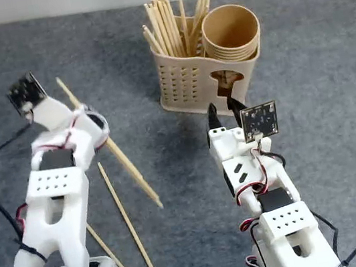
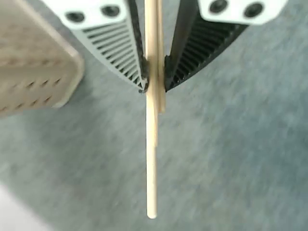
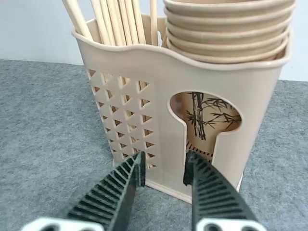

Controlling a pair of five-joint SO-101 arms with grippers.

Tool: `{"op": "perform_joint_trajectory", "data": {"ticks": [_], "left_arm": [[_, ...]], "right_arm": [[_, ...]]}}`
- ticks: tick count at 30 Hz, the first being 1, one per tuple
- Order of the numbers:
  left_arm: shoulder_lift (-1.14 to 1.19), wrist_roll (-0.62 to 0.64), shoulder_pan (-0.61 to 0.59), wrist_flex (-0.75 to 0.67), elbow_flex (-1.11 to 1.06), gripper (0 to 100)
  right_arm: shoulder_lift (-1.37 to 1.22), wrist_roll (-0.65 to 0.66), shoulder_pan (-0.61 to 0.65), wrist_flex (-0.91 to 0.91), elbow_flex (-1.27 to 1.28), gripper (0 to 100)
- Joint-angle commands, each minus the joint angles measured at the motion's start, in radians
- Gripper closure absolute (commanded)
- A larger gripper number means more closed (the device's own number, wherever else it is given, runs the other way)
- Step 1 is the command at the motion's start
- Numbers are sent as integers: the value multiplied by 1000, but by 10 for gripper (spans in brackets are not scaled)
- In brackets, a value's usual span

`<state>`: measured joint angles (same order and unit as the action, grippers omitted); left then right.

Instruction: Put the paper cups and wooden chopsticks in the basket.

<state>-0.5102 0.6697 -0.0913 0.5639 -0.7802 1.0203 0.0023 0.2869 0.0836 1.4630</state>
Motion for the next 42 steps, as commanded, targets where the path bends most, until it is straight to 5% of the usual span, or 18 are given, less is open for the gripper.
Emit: {"op": "perform_joint_trajectory", "data": {"ticks": [1, 11, 26, 36, 42], "left_arm": [[-33, 11, 21, -14, 154, 993], [-33, 9, 25, -14, 475, 993], [-22, 5, 194, -26, 805, 993], [13, 2, 217, -440, 668, 993], [154, 0, 216, -546, 668, 993]], "right_arm": [[30, 0, 7, 24, -2, 854], [30, 0, 7, 24, -2, 854], [30, 0, 7, 24, -2, 854], [30, 0, 7, 24, -2, 854], [28, 0, 7, 24, -2, 854]]}}
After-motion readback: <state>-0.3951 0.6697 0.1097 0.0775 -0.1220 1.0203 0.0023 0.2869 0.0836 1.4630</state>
